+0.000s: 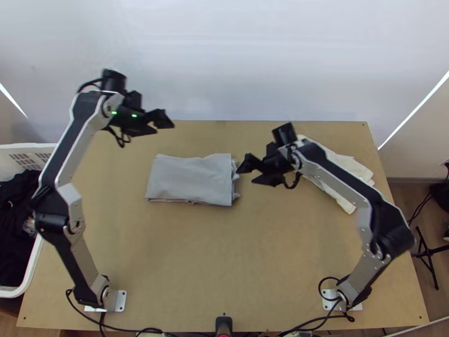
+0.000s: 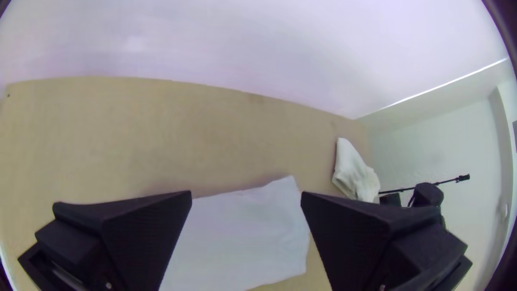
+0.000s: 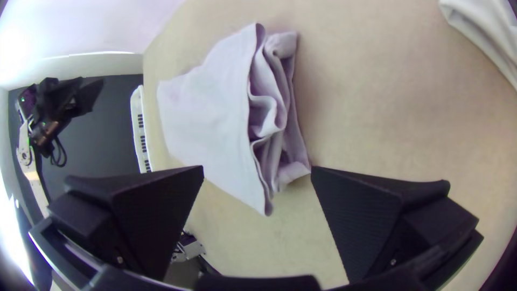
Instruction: Fold the t-shirt
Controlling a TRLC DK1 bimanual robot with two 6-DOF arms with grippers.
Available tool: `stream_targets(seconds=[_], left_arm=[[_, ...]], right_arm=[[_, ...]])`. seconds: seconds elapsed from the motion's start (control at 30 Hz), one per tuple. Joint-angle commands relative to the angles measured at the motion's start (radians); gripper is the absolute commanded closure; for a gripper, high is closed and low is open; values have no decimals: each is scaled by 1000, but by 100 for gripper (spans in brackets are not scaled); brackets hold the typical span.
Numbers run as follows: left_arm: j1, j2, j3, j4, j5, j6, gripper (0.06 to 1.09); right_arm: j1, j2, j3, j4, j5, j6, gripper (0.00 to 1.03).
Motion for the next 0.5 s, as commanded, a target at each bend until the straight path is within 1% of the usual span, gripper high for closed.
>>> stream_targets(seconds=[0.0, 0.1, 0.33, 0.47], left_arm=[[71, -68, -72, -6, -50, 19, 10], [77, -86, -81, -6, -57, 18, 10], [77, -107, -86, -15, -82, 10, 10], [75, -117, -87, -15, -91, 6, 10]], right_arm=[[-1, 105, -82, 150, -79, -50, 10], [-1, 148, -79, 165, -99, -71, 10], [0, 180, -64, 211, -99, -97, 10], [2, 200, -44, 224, -98, -131, 10]])
